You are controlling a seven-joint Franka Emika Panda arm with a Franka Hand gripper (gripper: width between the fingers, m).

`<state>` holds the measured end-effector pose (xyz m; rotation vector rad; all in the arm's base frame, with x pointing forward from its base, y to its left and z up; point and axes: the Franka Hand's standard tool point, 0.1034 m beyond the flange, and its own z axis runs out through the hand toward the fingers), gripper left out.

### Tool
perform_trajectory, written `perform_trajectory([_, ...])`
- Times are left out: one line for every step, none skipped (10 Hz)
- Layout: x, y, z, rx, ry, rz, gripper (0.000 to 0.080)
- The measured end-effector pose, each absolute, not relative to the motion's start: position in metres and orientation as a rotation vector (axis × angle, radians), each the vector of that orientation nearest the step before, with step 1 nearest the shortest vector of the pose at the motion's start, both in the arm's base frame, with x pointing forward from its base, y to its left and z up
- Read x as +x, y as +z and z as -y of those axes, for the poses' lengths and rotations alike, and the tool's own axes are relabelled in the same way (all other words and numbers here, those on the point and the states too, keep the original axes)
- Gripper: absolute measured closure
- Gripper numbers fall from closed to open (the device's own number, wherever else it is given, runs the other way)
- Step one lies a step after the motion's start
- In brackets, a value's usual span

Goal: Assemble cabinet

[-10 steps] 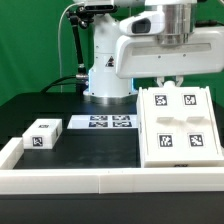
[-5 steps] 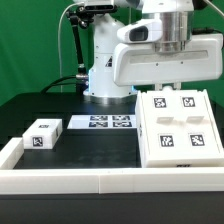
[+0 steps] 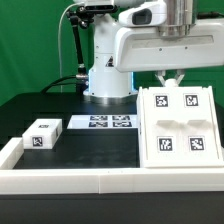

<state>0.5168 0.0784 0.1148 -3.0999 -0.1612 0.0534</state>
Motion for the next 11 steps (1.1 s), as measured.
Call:
perform_trajectory([0.517,0.115,-0.078,-3.100,0.054,0.161,0.0797])
perform_trajectory([0.517,0.115,-0.078,-3.100,0.054,0.161,0.0797])
perform_trajectory([0.517,0.114,-0.078,-3.100,0.055,0.161,0.0797])
perform_trajectory([0.517,0.115,-0.078,-3.100,0.057,0.163,0.0797])
perform_trajectory([0.519,0.121,-0.078,-3.101,0.069,0.162,0.0797])
perform_trajectory([0.524,0.128,-0.078,-3.100,0.085,0.163,0.0797])
perform_trajectory([0.531,0.135,-0.079,-3.100,0.081,0.162,0.0797])
perform_trajectory([0.538,0.140,-0.078,-3.100,0.087,0.160,0.0797])
perform_trajectory([0.544,0.143,-0.078,-3.099,0.085,0.160,0.0797])
perform_trajectory([0.542,0.141,-0.078,-3.099,0.089,0.160,0.0797])
perform_trajectory([0.542,0.140,-0.078,-3.099,0.090,0.160,0.0797])
